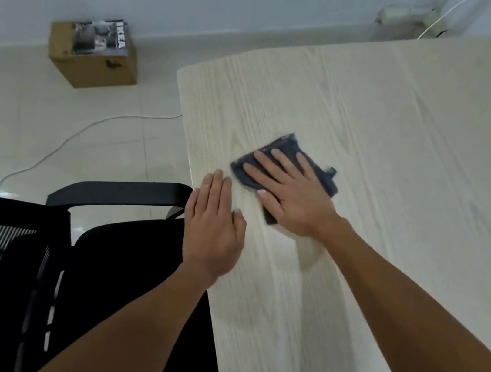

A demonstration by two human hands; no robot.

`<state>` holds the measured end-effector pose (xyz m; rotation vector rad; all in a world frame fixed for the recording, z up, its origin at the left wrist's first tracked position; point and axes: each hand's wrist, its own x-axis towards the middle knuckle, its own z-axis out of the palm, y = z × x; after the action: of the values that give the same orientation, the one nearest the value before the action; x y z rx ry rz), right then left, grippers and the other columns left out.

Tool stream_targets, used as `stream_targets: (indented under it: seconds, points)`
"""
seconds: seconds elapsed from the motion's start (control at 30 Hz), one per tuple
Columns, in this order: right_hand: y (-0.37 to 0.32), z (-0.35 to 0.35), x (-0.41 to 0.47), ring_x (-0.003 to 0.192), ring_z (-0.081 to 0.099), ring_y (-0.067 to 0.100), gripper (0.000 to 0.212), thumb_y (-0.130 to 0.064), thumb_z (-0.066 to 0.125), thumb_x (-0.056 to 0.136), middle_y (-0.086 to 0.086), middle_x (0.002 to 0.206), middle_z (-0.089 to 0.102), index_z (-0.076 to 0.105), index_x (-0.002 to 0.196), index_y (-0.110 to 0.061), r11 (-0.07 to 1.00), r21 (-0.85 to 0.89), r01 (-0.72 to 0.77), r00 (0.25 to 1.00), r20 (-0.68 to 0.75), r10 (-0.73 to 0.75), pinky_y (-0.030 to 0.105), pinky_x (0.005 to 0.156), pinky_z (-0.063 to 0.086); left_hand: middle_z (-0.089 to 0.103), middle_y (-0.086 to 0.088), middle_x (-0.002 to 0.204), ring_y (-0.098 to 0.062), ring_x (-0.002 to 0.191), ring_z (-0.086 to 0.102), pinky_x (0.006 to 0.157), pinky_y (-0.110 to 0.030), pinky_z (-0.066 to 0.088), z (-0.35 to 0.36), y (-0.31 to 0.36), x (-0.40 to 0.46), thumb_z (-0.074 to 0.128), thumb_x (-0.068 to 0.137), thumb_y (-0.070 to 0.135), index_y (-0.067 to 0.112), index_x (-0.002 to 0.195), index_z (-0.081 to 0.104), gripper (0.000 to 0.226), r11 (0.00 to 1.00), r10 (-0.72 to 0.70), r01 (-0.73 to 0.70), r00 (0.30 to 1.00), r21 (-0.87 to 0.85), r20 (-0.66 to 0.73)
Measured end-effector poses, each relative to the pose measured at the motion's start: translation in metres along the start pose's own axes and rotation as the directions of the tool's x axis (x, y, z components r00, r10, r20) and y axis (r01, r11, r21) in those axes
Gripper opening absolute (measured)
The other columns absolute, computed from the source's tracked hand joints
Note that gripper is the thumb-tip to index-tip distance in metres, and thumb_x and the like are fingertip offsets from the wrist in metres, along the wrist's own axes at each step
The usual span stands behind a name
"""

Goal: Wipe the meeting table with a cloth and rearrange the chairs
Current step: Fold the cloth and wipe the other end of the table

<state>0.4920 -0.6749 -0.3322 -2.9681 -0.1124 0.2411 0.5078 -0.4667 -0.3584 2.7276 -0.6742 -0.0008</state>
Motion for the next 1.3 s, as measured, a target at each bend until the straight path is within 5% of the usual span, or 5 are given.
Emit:
stream_targets:
  seconds: [0.17,0.4,0.6,0.97,1.3]
  points:
    - [0.024,-0.022,0.082,0.163,-0.006,0.024,0.059,-0.049,0.012,0.111,-0.009,0.177,-0.003,0.004,0.168,-0.038,0.834,0.14,-0.534,0.838,-0.048,0.544,0.063,0.126,-0.01,0.025,-0.007,0.173,-0.021,0.162,0.017,0.131,-0.042,0.013,0.0,0.001,0.002,0.032,0.104,0.033,0.008,0.163,0.031,0.064,0.999,-0.025,0.025,1.0,-0.041,0.002]
    - [0.005,-0.012,0.08,0.163,0.003,0.018,0.056,-0.05,0.015,0.111,-0.013,0.175,0.008,0.013,0.166,-0.043,0.994,0.036,-0.102,0.994,-0.026,0.103,0.057,0.129,-0.004,0.022,-0.008,0.174,-0.022,0.162,0.014,0.131,-0.045,0.013,0.001,0.001,0.002,0.03,0.105,0.034,0.007,0.164,0.028,0.064,1.0,-0.014,0.013,1.0,0.004,0.027]
    - [0.058,-0.039,0.153,0.162,-0.011,0.029,0.061,-0.05,0.009,0.109,-0.006,0.176,-0.009,-0.002,0.168,-0.036,0.701,0.208,-0.682,0.715,-0.014,0.699,0.068,0.122,-0.012,0.025,-0.008,0.172,-0.022,0.162,0.017,0.13,-0.045,0.016,0.003,0.002,0.0,0.038,0.106,0.031,0.006,0.162,0.032,0.062,0.999,0.005,-0.006,1.0,-0.049,-0.022]
    - [-0.024,-0.036,0.229,0.163,-0.005,0.023,0.059,-0.051,0.009,0.109,-0.011,0.176,-0.003,0.003,0.167,-0.041,0.985,0.054,-0.161,0.987,0.01,0.161,0.066,0.125,-0.01,0.025,-0.01,0.172,-0.023,0.162,0.017,0.131,-0.042,0.011,0.005,-0.004,0.005,0.034,0.105,0.034,0.005,0.163,0.029,0.065,0.997,0.01,-0.013,0.999,-0.075,-0.051]
    - [-0.085,0.002,0.063,0.163,-0.004,0.024,0.068,-0.058,0.008,0.101,-0.011,0.176,-0.005,-0.003,0.166,-0.041,0.994,-0.064,0.084,0.993,0.09,-0.078,0.062,0.126,-0.005,0.024,-0.012,0.172,-0.023,0.161,0.019,0.13,-0.044,0.02,-0.024,-0.013,-0.019,0.037,0.107,0.022,0.002,0.162,0.03,0.059,0.94,-0.02,-0.019,0.993,-0.339,-0.113]
